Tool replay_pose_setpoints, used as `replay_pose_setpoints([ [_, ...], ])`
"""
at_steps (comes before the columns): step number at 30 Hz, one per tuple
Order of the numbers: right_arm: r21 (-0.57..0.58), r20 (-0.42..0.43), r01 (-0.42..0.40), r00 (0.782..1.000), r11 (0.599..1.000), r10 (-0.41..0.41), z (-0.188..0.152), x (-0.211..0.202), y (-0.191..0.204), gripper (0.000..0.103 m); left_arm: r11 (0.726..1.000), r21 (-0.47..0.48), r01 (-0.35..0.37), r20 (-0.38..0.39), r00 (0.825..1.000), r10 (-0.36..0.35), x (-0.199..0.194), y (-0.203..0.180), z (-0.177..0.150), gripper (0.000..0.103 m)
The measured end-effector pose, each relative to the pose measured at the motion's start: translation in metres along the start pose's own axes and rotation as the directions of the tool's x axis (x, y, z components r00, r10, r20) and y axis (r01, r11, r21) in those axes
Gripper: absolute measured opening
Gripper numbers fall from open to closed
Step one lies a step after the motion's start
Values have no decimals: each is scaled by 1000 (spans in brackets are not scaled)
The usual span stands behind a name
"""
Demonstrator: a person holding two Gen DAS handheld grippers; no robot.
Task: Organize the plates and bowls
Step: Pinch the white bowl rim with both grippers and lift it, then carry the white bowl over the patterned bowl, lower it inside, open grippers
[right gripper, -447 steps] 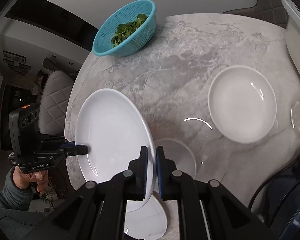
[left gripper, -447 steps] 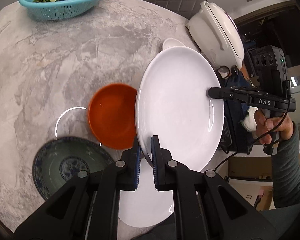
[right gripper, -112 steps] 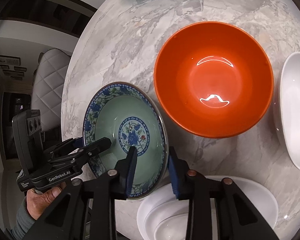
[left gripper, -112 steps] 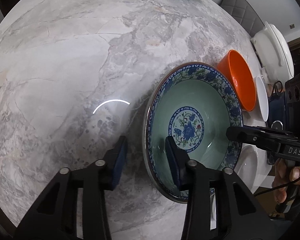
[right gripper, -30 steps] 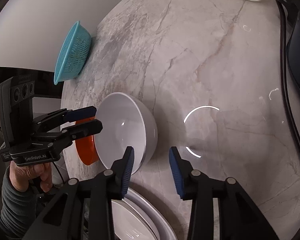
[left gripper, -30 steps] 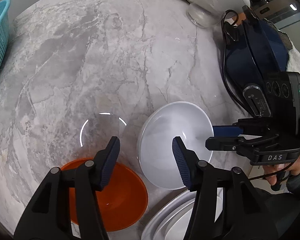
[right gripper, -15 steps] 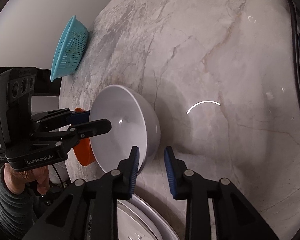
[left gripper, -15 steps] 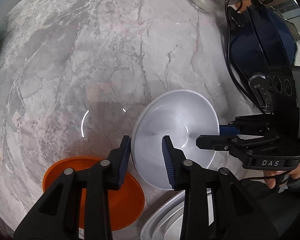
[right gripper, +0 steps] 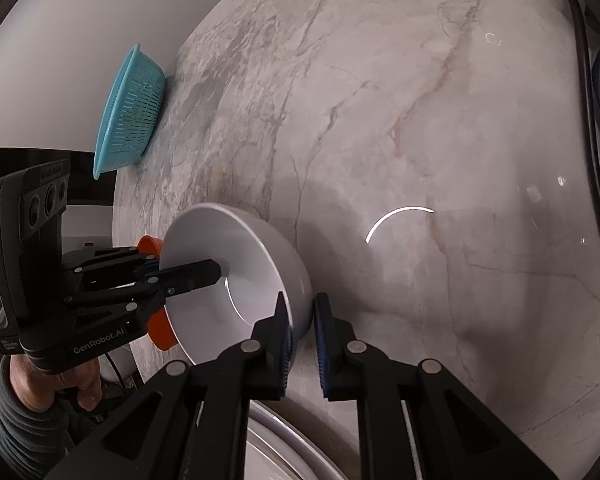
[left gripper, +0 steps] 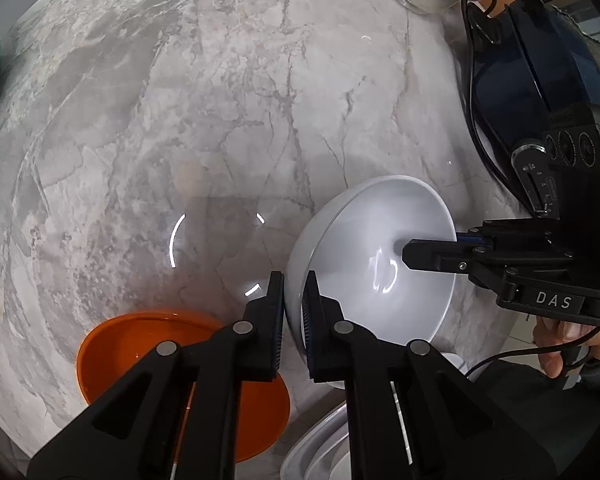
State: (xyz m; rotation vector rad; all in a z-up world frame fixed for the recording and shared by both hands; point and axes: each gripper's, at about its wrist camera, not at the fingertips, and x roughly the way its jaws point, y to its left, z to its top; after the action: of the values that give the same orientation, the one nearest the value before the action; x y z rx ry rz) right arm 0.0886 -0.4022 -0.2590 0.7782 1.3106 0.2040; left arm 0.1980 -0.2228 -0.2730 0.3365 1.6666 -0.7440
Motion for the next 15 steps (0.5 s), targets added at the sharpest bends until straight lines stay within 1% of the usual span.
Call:
replay_pose_setpoints([
  [3,33,-5,-20,1000,999,20,2,-3,-7,13,1000,-9,11,4,1000,-11,-1,-3,0,7],
  [5,37,-4,-18,1000,999,18,2,-6,-8,13,1000,-16,22,9,1000,-22,-3,-5,1,7],
  [9,50,-3,-24,1000,998,24,3,-16,-6,14,999,-24,44,28,999,-43,-18,-8,1,8],
  [12,40,1,-25,1000,999,25,2,-27,0,14,998,-38,56,57,997,-54,-35,-11,-8,8],
  [15,18,3,-34,999,999,34,0,-37,12,14,997,-49,59,88,995,-54,-56,-11,-23,8],
])
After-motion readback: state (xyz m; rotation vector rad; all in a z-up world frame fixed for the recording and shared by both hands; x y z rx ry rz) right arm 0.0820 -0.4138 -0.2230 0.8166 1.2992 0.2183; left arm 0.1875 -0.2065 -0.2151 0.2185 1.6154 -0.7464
